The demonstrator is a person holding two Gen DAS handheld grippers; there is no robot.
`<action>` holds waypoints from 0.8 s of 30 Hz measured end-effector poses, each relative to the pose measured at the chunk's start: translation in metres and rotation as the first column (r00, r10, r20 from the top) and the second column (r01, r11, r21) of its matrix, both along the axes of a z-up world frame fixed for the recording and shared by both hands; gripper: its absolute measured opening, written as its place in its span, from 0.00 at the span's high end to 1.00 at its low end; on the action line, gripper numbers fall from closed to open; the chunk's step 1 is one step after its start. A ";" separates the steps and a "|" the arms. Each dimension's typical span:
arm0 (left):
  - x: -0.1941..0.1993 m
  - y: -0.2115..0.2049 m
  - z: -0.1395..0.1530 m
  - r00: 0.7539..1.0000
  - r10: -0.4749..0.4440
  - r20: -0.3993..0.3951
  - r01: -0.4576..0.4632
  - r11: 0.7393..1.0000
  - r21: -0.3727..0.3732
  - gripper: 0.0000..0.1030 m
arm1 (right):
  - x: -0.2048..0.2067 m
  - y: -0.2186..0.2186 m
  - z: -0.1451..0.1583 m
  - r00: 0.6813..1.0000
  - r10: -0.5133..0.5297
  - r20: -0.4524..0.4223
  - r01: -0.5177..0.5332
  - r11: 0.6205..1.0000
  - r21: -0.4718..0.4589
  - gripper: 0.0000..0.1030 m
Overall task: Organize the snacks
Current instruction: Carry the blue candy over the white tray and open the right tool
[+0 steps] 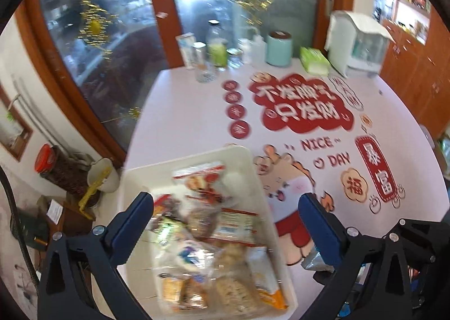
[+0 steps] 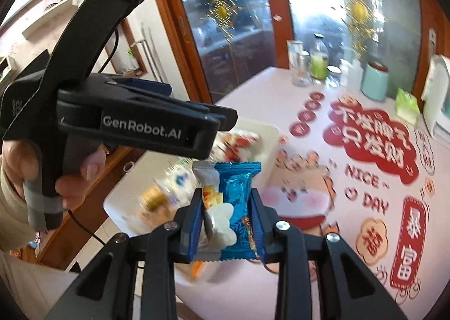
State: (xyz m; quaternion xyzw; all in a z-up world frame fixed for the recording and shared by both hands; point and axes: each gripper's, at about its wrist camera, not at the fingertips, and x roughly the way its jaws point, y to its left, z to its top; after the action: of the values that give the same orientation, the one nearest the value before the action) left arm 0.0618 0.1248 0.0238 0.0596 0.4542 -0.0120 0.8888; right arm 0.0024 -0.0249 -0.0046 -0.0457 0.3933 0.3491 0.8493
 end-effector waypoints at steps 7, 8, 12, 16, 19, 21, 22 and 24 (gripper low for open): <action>-0.017 0.047 0.025 0.995 0.092 0.050 -0.090 0.995 -0.029 0.01 | 0.006 0.044 0.011 1.000 0.004 -0.011 -0.004 1.000 0.031 0.69; -0.019 0.053 0.026 0.994 0.101 0.049 -0.100 0.994 -0.033 0.01 | 0.007 0.049 0.010 1.000 0.001 -0.021 0.000 0.999 0.033 0.69; -0.025 0.063 0.020 0.992 0.120 0.031 -0.119 0.992 -0.040 0.01 | 0.010 0.065 0.004 0.998 -0.004 -0.055 0.006 0.999 0.034 0.69; -0.030 0.067 0.011 0.993 0.121 0.006 -0.121 0.992 -0.038 0.01 | 0.008 0.075 -0.008 0.997 -0.014 -0.077 0.014 1.000 0.004 0.69; -0.034 0.067 0.004 0.994 0.111 -0.011 -0.111 0.993 -0.040 0.01 | 0.008 0.082 -0.021 0.990 -0.005 -0.141 0.002 1.000 -0.018 0.62; -0.035 0.065 0.001 0.995 0.102 -0.020 -0.103 0.994 -0.040 0.01 | 0.005 0.083 -0.026 0.986 -0.006 -0.165 0.003 1.000 -0.018 0.54; -0.036 0.064 0.000 0.995 0.097 -0.024 -0.098 0.994 -0.041 0.01 | 0.003 0.083 -0.027 0.985 -0.004 -0.171 0.001 1.000 -0.015 0.53; -0.036 0.061 -0.002 0.996 0.089 -0.029 -0.090 0.995 -0.043 0.01 | -0.001 0.082 -0.027 0.985 -0.015 -0.169 0.012 1.000 -0.018 0.51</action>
State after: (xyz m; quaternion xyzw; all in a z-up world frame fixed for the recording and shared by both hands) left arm 0.0262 0.1861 0.0217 0.0191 0.4681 0.0169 0.8833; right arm 0.0018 0.0567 -0.0319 -0.0203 0.4673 0.3427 0.8147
